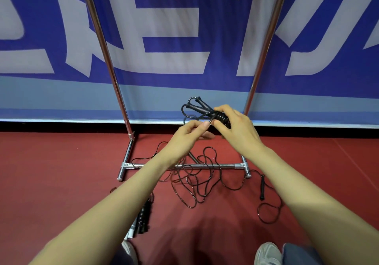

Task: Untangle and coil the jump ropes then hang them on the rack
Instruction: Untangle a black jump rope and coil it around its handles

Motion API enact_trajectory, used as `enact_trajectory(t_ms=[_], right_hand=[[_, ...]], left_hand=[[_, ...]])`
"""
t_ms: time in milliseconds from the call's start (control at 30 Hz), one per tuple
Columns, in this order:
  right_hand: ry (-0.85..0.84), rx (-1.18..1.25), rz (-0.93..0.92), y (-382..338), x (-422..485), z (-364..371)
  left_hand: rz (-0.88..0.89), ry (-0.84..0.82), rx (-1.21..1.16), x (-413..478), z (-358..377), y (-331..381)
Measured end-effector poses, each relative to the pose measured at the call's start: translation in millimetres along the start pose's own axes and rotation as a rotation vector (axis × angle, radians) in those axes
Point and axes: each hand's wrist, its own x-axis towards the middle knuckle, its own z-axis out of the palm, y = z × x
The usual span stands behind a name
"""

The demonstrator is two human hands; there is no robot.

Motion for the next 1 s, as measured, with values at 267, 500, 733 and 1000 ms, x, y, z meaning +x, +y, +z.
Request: enact_trajectory(t_ms=[267,500,733,1000], right_hand=[[-0.007,-0.071,-0.003,-1,-2,4],[0.027,0.273,0.120,-4,2,0],[-0.208,0.751,0.232,-8,6,-10],[-0.283,0.971,0.270,-16,3,-10]], left_hand=[[0.151,0.421,0.298,1,1,-9],[0.122,0.120,-0.183,-1,-1,-1],[0.074,0.011,-0.288,4,-11,3],[0.086,0.031,-0.053,5,-21,2]])
